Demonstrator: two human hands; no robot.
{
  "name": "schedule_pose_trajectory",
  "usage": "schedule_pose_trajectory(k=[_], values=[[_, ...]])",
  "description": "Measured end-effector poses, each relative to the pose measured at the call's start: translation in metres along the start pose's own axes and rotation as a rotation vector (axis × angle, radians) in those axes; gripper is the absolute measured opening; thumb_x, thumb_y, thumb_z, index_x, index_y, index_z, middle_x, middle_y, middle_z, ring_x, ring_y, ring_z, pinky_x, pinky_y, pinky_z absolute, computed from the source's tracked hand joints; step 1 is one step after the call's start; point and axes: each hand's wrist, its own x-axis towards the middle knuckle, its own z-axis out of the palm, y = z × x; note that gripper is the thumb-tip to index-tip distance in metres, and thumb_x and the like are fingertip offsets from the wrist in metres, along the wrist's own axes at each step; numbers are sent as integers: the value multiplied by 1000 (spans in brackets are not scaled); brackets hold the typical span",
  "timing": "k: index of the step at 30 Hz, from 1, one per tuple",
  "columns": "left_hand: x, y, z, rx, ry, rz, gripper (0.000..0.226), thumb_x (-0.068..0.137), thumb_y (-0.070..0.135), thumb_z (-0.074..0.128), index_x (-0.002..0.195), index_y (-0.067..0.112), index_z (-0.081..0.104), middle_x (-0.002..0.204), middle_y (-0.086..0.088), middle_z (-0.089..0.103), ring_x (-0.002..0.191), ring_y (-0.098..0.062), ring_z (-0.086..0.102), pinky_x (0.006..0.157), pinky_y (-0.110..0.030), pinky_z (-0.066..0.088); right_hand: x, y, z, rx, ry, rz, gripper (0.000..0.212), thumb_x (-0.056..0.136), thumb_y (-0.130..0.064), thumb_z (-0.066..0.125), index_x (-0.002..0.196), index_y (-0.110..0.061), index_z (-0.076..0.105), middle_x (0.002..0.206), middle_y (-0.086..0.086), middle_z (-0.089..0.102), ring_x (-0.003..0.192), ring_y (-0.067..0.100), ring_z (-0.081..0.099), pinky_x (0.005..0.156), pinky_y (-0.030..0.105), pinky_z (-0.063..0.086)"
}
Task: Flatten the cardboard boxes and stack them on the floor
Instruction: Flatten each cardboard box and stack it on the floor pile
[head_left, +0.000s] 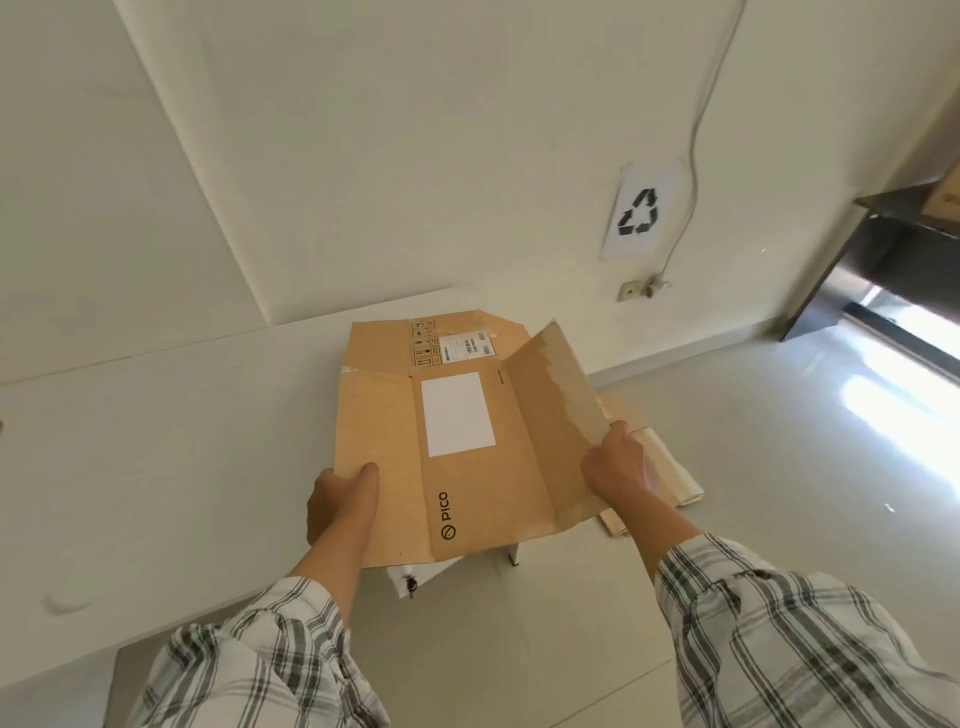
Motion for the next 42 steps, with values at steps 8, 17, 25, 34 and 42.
schedule_pose_trajectory(k=[8, 17, 25, 34, 42], values=[[-34, 94, 109, -4, -66, 88, 29, 81, 39, 58, 97, 15, 60, 87, -5, 64, 76, -30, 61, 78, -41, 54, 89, 66, -73, 11, 100, 60, 30, 96, -19, 45, 125, -7, 41, 121, 13, 60, 109, 36, 59, 76, 38, 42], [-38, 201, 242, -6, -96, 63, 28, 80, 38, 57, 94, 14, 60, 84, -5, 63, 74, -29, 61, 79, -41, 54, 240, 99, -145, -17, 123, 82, 34, 96, -17, 45, 128, -7, 41, 119, 11, 60, 104, 33, 60, 74, 38, 45], [-48, 281, 342, 26, -109, 74, 25, 84, 35, 55, 93, 12, 60, 82, -6, 62, 72, -28, 59, 74, -36, 52, 354, 138, -191, -25, 78, 106, 38, 95, -15, 45, 131, -6, 39, 123, 13, 58, 109, 34, 59, 74, 37, 41], [-101, 317, 471, 18, -1, -51, 27, 78, 37, 52, 91, 14, 60, 88, -6, 65, 77, -29, 62, 80, -42, 55, 489, 211, -221, -91, -41, 13, 36, 95, -15, 46, 129, -5, 39, 121, 14, 59, 106, 35, 60, 76, 40, 45], [-151, 327, 575, 20, 101, -189, 28, 77, 33, 53, 96, 13, 61, 84, -5, 65, 72, -27, 62, 73, -36, 55, 591, 268, -232, -210, -186, -93, 39, 95, -16, 48, 131, -4, 39, 122, 15, 57, 110, 36, 58, 77, 40, 43]])
